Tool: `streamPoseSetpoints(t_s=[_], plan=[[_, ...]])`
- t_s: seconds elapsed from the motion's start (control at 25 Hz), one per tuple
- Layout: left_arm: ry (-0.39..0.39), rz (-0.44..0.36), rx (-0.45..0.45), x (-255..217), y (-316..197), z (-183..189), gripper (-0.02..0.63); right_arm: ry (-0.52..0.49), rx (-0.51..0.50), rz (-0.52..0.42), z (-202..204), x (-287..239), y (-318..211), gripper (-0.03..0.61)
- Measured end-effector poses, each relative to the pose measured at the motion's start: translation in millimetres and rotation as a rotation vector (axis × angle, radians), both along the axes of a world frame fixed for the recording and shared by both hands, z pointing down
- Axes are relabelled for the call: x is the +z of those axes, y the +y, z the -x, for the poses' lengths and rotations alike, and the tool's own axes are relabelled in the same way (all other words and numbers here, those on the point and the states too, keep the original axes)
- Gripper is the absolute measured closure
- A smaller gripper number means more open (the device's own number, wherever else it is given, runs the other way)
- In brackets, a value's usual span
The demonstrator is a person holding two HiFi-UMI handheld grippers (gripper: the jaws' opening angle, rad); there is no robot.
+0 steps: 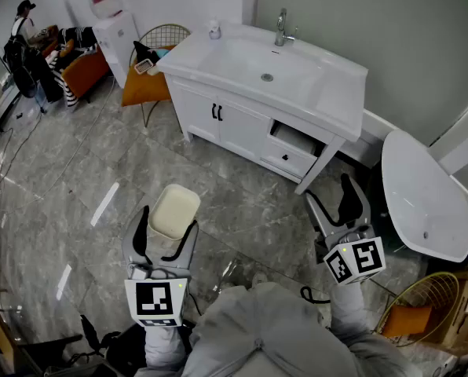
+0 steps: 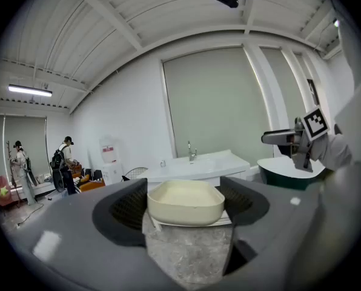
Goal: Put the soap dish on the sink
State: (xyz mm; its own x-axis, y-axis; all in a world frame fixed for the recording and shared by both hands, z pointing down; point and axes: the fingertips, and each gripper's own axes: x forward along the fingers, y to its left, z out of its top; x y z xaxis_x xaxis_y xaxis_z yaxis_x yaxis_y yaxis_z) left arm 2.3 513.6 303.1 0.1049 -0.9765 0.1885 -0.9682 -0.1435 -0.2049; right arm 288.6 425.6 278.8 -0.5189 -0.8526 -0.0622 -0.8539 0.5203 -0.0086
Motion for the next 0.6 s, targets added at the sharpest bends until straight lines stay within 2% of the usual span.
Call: streamPoseSetpoints(t_s=[0.6], plan=[[0.001,0.003,-0.003,0.7,-1.2,2.2,0.186,0.01,0.002,0.002,1.0,1.2,1.5,0.199]])
